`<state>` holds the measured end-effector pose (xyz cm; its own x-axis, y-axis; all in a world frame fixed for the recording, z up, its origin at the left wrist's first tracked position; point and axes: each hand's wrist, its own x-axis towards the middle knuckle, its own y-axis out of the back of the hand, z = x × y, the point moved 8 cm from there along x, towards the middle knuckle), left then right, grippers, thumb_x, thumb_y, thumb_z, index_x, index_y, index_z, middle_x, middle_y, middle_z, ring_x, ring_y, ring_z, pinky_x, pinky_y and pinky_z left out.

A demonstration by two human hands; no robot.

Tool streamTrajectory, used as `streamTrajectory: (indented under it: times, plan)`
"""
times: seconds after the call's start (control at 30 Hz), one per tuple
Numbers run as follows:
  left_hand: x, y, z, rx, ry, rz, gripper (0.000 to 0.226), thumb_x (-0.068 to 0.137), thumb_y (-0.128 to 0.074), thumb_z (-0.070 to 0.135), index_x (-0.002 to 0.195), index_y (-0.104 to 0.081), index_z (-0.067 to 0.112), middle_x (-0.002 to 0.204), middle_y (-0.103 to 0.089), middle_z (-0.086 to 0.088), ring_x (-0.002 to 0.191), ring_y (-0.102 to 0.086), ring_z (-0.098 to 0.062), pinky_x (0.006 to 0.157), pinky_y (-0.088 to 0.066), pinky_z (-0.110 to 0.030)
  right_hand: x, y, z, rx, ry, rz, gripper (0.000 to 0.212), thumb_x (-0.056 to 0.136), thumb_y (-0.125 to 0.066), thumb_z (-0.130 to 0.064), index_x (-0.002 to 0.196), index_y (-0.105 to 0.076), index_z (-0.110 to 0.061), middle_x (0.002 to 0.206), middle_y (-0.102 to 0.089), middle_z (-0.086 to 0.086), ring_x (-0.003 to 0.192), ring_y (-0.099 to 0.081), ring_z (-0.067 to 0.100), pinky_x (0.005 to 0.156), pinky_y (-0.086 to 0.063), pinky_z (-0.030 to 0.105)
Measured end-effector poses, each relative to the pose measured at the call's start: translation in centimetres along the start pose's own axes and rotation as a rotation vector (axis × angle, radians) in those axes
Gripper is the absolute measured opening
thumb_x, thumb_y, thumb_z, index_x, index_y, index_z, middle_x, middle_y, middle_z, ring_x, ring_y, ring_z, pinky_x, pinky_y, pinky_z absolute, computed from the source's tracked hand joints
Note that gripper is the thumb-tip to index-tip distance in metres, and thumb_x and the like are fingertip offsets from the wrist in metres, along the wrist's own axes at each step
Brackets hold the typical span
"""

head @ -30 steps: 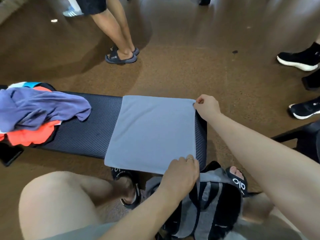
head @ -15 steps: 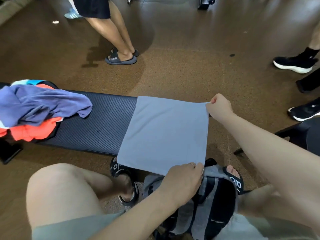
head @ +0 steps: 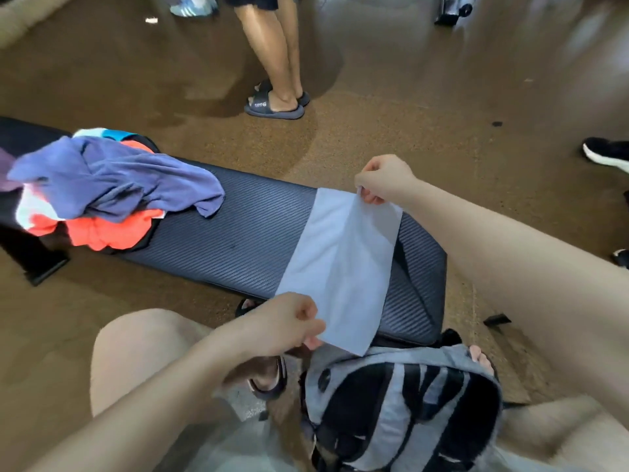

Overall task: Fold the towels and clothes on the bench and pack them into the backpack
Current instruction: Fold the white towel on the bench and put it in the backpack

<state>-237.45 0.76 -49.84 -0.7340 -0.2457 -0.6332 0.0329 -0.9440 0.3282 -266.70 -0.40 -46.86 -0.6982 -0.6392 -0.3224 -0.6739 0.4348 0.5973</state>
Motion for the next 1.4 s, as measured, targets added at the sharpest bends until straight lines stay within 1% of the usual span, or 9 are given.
streamTrajectory:
  times: [0.1, 0.2, 0.33, 0.53, 0.63, 0.73, 0.93, 1.13, 1.4]
  plan:
    - [0.7, 2.3, -1.9, -0.039, 0.077, -0.015, 0.031, 0.098, -0.061, 0.015, 0.071, -0.045, 0.015, 0.062, -0.07, 0.002, 0.087, -0.076, -0.023, 0.07, -0.054, -0.033, 1.6, -3.2, -1.2, -0.107, 0.004, -0.049, 0.02, 0.083, -0.057, -0.012, 0.092, -0.07, 0.0, 0.085, -0.076, 0.019, 0.059, -0.067, 0.019, 0.066, -0.062, 0.038]
    - [1.5, 4.0, -3.5, -0.033, 0.137, -0.063, 0.028, 0.098, -0.059, 0.016, 0.073, -0.048, 0.014, 0.071, -0.075, -0.002, 0.077, -0.074, -0.019, 0.075, -0.055, -0.034, 3.0, -5.3, -1.7, -0.235, 0.053, -0.066, 0.021, 0.08, -0.056, -0.008, 0.095, -0.069, -0.003, 0.083, -0.076, 0.015, 0.064, -0.068, 0.022, 0.071, -0.062, 0.039]
    - [2.1, 4.9, -4.9, 0.03, 0.155, -0.117, 0.027, 0.096, -0.059, 0.018, 0.073, -0.046, 0.016, 0.073, -0.075, -0.003, 0.069, -0.071, -0.014, 0.07, -0.052, -0.03, 4.1, -7.1, -1.8, -0.448, 0.155, -0.108, 0.018, 0.088, -0.052, -0.012, 0.097, -0.067, -0.009, 0.09, -0.068, 0.006, 0.088, -0.063, 0.027, 0.07, -0.05, 0.032]
    - [2.6, 4.9, -5.1, 0.179, 0.113, -0.141, 0.021, 0.092, -0.054, 0.022, 0.077, -0.041, 0.016, 0.081, -0.077, -0.004, 0.071, -0.074, -0.012, 0.064, -0.05, -0.028, 4.1, -6.7, -2.4, -0.627, 0.272, -0.104, 0.013, 0.092, -0.053, -0.013, 0.095, -0.064, -0.009, 0.1, -0.059, 0.01, 0.095, -0.054, 0.027, 0.076, -0.045, 0.038]
    - [2.1, 4.5, -4.9, 0.144, 0.099, -0.184, 0.021, 0.093, -0.056, 0.022, 0.077, -0.043, 0.017, 0.079, -0.076, -0.004, 0.074, -0.075, -0.015, 0.073, -0.056, -0.038, 3.4, -5.5, -3.8, -0.573, 0.323, -0.09, 0.01, 0.089, -0.056, -0.016, 0.078, -0.057, -0.017, 0.093, -0.053, 0.006, 0.087, -0.048, 0.021, 0.071, -0.041, 0.036]
    - [2.0, 4.8, -4.8, 0.15, 0.093, -0.19, 0.02, 0.092, -0.055, 0.021, 0.076, -0.043, 0.017, 0.075, -0.076, -0.003, 0.071, -0.073, -0.013, 0.075, -0.057, -0.04, 3.4, -5.3, -4.5, -0.488, 0.321, -0.108, 0.007, 0.09, -0.054, -0.019, 0.084, -0.055, -0.015, 0.079, -0.057, -0.001, 0.068, -0.048, 0.013, 0.056, -0.037, 0.031]
    - [2.8, 4.8, -5.5, 0.244, 0.14, -0.172, 0.019, 0.092, -0.052, 0.016, 0.075, -0.043, 0.017, 0.078, -0.077, -0.003, 0.067, -0.073, -0.008, 0.059, -0.049, -0.023, 4.8, -8.2, -3.4, -0.559, 0.307, -0.151, 0.006, 0.093, -0.055, -0.016, 0.088, -0.057, -0.013, 0.086, -0.06, 0.005, 0.084, -0.054, 0.026, 0.065, -0.036, 0.033]
    - [3.4, 4.6, -5.6, 0.294, 0.139, -0.17, 0.015, 0.092, -0.051, 0.017, 0.077, -0.049, 0.016, 0.075, -0.077, 0.001, 0.067, -0.074, -0.009, 0.065, -0.052, -0.025, 4.6, -8.3, -2.2, -0.509, 0.302, -0.085, 0.016, 0.097, -0.051, -0.018, 0.099, -0.062, -0.007, 0.092, -0.065, 0.01, 0.086, -0.058, 0.029, 0.071, -0.044, 0.038]
    - [3.2, 5.2, -6.0, 0.227, 0.161, -0.198, 0.018, 0.092, -0.052, 0.016, 0.076, -0.042, 0.018, 0.075, -0.077, -0.002, 0.065, -0.073, -0.009, 0.068, -0.054, -0.03, 4.8, -8.3, -1.4, -0.458, 0.333, -0.023, 0.009, 0.098, -0.05, -0.02, 0.1, -0.056, -0.014, 0.079, -0.056, -0.002, 0.081, -0.054, 0.026, 0.064, -0.031, 0.034]
